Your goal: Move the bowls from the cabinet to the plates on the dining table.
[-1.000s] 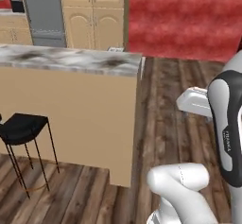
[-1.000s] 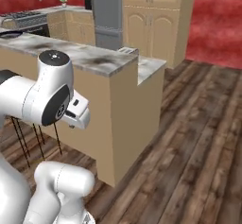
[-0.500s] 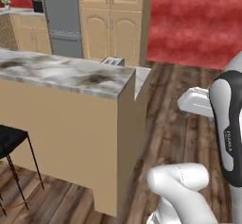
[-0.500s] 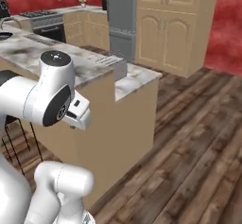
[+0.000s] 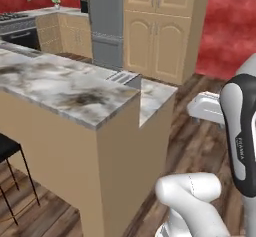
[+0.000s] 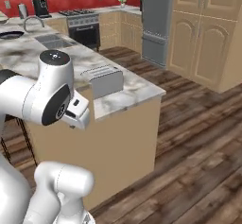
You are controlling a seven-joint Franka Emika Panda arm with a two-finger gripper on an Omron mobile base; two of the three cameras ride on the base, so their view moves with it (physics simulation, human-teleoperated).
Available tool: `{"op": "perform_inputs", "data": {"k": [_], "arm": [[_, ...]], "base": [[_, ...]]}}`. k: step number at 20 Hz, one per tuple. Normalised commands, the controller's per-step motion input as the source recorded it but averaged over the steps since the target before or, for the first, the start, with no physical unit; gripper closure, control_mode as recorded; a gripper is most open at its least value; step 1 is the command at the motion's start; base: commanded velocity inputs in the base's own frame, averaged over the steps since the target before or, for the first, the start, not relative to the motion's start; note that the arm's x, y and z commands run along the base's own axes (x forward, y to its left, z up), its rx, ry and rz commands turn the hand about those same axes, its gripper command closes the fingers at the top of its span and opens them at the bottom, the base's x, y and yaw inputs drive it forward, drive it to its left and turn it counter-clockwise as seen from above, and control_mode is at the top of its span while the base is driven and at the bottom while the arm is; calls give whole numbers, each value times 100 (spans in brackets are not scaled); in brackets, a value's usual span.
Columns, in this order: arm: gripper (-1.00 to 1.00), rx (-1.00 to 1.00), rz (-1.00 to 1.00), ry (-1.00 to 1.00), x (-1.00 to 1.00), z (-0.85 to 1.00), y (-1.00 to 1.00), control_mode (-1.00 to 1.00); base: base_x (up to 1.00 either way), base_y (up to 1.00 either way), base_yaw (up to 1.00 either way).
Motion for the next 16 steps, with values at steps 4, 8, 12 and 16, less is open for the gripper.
{"op": "perform_inputs", "data": {"k": [4,8,12,16], "arm": [[-100,0,0,0,0,0,0,100],[-100,0,0,0,0,0,0,100],[-100,0,0,0,0,0,0,100],[-100,0,0,0,0,0,0,100]], "base": [[46,-100,42],[33,-100,39],[31,-100,36],[33,-100,36]]}}
